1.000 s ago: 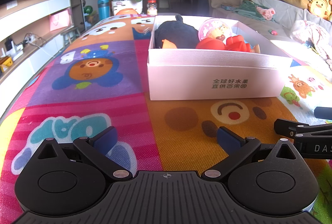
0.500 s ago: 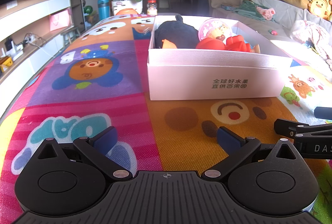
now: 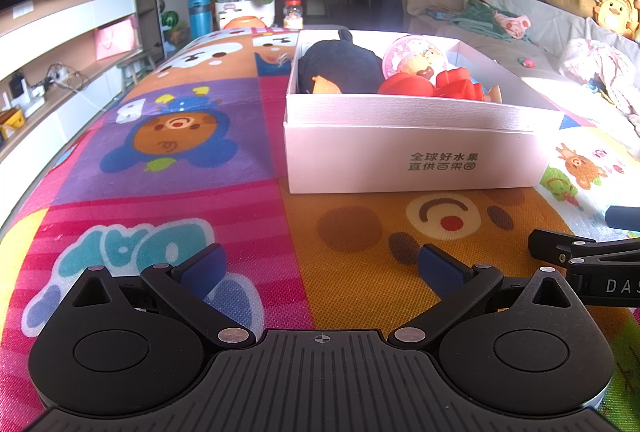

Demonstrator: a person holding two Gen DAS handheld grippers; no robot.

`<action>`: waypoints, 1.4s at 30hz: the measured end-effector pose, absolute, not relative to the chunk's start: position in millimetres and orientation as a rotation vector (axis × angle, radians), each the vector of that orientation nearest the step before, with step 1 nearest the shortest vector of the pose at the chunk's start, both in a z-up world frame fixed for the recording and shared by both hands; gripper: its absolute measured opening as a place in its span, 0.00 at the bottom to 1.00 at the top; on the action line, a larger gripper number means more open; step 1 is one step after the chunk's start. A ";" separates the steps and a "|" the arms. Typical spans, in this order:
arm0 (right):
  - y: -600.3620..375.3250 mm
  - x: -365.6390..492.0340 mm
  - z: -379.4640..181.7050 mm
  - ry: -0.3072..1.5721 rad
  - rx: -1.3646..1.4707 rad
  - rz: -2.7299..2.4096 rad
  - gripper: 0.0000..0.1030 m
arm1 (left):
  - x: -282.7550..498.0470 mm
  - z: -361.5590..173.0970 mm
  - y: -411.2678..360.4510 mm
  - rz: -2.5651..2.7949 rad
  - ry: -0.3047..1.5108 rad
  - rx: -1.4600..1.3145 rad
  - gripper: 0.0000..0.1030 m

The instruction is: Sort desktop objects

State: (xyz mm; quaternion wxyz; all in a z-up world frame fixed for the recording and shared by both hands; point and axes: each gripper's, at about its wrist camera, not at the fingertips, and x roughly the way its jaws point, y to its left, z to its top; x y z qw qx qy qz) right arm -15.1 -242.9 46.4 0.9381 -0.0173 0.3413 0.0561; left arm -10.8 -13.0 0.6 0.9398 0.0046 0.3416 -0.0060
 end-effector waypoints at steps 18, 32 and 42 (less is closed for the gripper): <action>-242.8 -15.0 46.3 0.697 -0.035 0.115 1.00 | -10.6 0.5 -12.9 -0.012 0.697 0.010 1.00; -242.7 -15.0 46.3 0.697 -0.035 0.114 1.00 | -10.8 0.5 -13.0 -0.013 0.697 0.010 1.00; -242.7 -15.2 46.4 0.697 -0.035 0.115 1.00 | -9.7 0.2 -9.8 -0.017 0.698 0.002 1.00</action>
